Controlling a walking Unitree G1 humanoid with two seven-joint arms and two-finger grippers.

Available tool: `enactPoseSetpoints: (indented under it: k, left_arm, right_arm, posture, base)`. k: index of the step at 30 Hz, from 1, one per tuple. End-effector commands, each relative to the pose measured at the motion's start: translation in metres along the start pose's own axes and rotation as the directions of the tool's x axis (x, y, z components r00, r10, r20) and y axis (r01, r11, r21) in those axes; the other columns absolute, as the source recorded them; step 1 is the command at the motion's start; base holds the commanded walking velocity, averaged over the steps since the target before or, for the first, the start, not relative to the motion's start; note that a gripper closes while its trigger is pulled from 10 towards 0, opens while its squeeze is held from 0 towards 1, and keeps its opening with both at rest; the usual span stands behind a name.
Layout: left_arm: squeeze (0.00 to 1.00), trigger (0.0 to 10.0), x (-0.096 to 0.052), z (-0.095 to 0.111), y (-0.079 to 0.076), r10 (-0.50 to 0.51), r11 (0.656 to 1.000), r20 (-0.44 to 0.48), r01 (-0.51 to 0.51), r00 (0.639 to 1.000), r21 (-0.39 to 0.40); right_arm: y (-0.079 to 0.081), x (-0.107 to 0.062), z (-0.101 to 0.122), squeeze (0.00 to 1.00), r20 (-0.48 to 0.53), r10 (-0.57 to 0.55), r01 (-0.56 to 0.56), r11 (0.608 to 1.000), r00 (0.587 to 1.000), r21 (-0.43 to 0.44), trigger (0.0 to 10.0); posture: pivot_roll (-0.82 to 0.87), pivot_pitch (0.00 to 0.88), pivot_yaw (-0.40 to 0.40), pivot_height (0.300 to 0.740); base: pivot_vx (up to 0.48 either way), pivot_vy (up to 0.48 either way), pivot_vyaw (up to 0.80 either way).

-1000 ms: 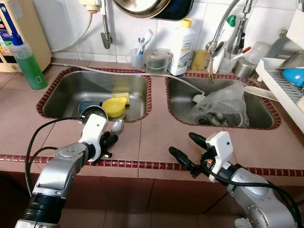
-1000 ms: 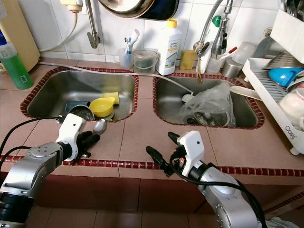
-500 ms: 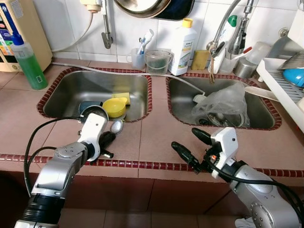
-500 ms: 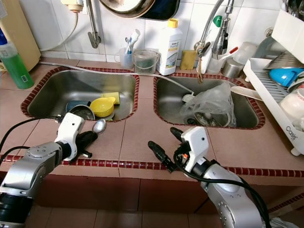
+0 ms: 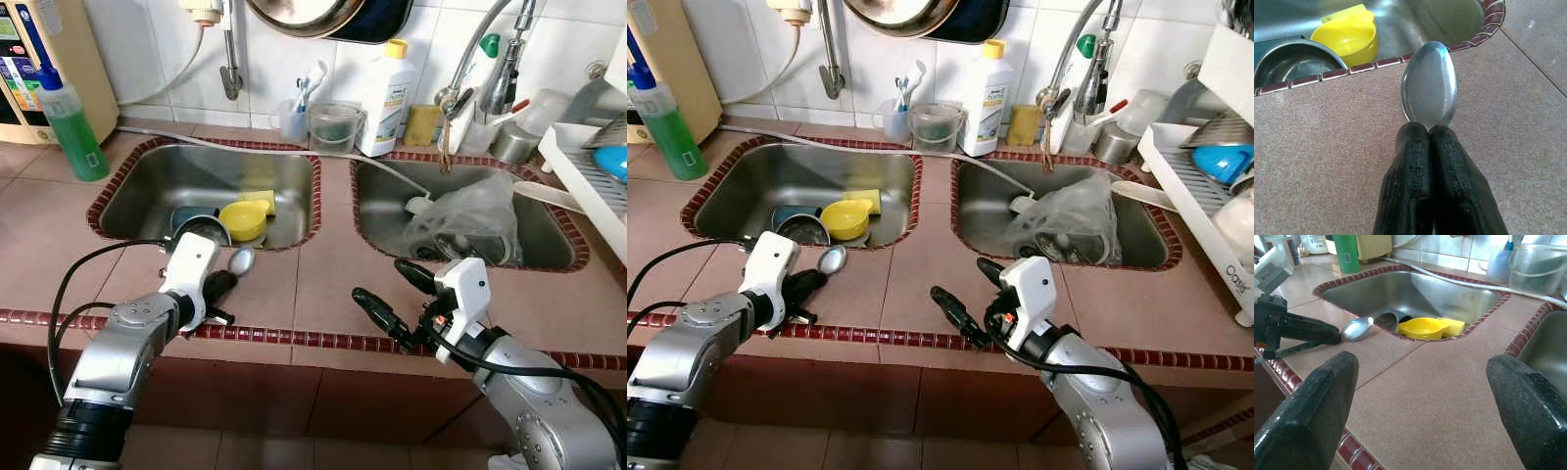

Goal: Kitchen organization

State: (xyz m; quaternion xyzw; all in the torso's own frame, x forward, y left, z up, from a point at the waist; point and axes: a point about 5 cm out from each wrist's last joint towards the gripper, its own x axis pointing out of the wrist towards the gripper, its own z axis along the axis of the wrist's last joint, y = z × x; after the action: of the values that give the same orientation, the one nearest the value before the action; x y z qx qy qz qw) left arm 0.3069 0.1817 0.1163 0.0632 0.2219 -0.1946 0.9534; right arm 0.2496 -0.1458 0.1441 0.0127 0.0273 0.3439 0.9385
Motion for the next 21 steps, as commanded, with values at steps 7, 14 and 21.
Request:
enactPoseSetpoints:
  k: [7,14,21]
  left_arm:
    - [0.00,0.0,0.0011,0.0041,-0.0010,-0.002,0.999,0.035,0.003,0.999,-0.046]
    - [0.00,0.0,0.0013,0.0004,-0.0045,-0.034,0.999,0.018,0.035,0.999,-0.039]
    - [0.00,0.0,0.0005,0.0024,-0.0077,-0.047,0.997,0.037,0.049,0.998,-0.052]
  right_arm:
    - [-0.0040,0.0009,0.0073,0.00,0.023,-0.009,0.009,1.000,1.000,-0.003,10.0]
    - [-0.0039,0.0027,0.0079,0.00,0.025,-0.008,0.008,1.000,1.000,0.000,10.0]
    - [-0.0046,0.0038,0.0086,0.00,0.028,-0.010,0.010,1.000,1.000,-0.001,10.0]
  posture:
    - [0.04,0.000,-0.050,0.740]
    - [0.04,0.000,-0.049,0.740]
    - [0.05,0.000,-0.048,0.740]
  base:
    - [0.000,0.000,0.00]
    - [0.000,0.000,0.00]
    - [0.000,0.000,0.00]
